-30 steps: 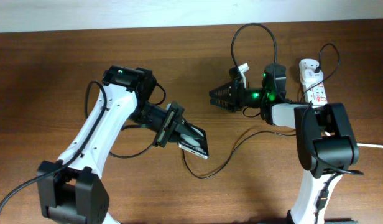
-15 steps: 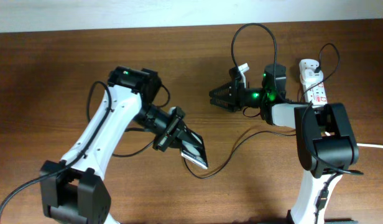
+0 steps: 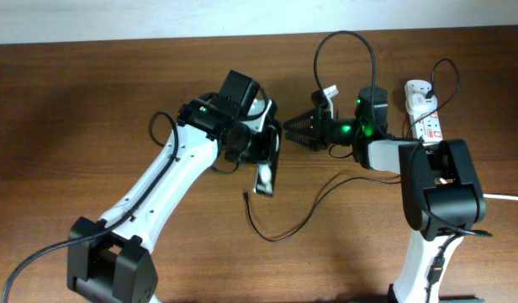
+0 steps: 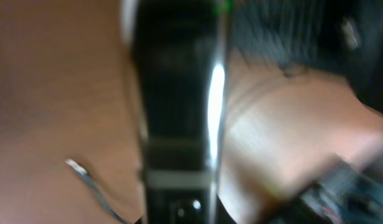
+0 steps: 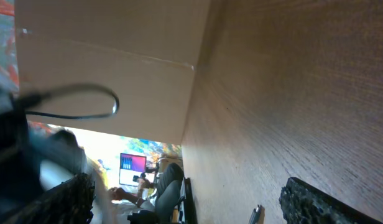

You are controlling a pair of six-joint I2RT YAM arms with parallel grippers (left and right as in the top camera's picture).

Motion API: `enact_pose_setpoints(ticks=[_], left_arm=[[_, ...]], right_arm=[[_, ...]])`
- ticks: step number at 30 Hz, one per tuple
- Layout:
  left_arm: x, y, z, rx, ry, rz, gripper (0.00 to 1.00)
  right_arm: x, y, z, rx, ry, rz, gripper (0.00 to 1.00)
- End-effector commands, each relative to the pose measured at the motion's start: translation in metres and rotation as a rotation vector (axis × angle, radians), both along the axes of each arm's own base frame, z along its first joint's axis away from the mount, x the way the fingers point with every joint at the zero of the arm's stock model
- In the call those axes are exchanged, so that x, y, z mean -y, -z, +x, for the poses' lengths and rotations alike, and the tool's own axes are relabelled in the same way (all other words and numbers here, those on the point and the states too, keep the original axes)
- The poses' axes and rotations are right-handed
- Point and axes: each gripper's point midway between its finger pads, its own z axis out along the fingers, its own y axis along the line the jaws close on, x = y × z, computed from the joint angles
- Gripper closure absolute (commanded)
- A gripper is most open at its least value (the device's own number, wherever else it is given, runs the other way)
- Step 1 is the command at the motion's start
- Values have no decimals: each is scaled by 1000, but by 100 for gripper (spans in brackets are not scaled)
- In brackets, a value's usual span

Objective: Plug charger to phone and switch on socket

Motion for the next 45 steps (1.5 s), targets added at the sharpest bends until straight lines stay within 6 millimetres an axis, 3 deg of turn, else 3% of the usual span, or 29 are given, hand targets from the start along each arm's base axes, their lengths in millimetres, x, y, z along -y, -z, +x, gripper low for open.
enact_pose_setpoints(ticks=[1,4,10,15,17,21,27,30,32,36,40,45], left_arm=[[-40,-7,51,273,-99,240,100],[-37,-4,62,353,9,276,100],[-38,4,62,354,34,290,100],[-33,54,56,281,64,280,100],[-25,58,56,260,78,225,100],[-29,58,58,242,76,190,100],[-51,45,68,127,65,-140,100],[-63,46,70,53,59,-329,100],[-64,35,67,47,126,-542,100],[-79,35,67,-29,94,-790,100],[-84,35,68,-47,87,-887,100],[-94,41,74,-28,63,-860,100]], right_arm=[[0,-1,-2,16,-12,4,1],[0,-1,-2,16,-12,4,1],[0,-1,-2,16,-12,4,1],[0,-1,-2,16,-12,4,1],[0,-1,-2,16,-12,4,1],[0,-1,-2,16,-12,4,1],[0,0,2,20,9,-6,1],[9,15,36,31,212,-101,1],[20,24,58,36,351,-166,1],[35,34,80,33,500,-232,1],[13,21,43,26,257,-129,1],[-23,-7,-21,-4,-109,27,1]])
